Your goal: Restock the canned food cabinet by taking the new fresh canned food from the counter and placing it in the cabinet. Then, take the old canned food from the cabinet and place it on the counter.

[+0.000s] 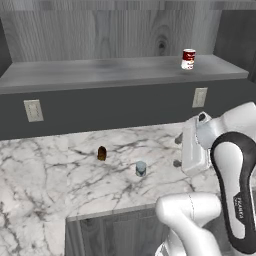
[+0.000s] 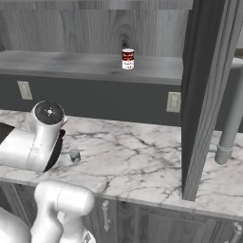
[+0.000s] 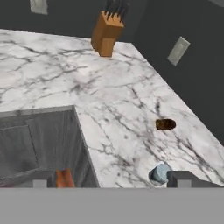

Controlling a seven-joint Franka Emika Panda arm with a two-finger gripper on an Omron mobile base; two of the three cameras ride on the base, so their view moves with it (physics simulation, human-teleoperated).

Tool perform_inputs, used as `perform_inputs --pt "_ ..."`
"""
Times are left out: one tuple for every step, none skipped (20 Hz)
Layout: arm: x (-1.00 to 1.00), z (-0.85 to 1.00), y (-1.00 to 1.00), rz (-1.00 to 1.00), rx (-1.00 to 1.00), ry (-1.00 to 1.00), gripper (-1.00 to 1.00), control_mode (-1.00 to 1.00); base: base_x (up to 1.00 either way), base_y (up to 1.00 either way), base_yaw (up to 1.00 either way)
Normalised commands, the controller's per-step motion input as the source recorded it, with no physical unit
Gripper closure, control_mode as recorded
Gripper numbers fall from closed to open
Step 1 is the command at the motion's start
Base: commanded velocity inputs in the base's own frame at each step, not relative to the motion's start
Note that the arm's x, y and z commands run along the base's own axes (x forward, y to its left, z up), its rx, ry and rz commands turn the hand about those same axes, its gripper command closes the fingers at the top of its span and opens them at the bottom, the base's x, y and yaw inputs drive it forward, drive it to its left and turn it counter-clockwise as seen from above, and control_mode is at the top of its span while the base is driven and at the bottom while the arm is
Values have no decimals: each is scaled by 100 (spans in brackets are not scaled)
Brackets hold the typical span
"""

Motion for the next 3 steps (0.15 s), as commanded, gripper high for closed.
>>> perform_inputs --pt "0 -60 98 23 -57 -6 -100 -100 0 0 0" --pt "-47 -56 11 0 -33 -49 -100 -100 0 0 0" --pt "-26 -88 36 0 -63 -56 -100 -100 0 0 0"
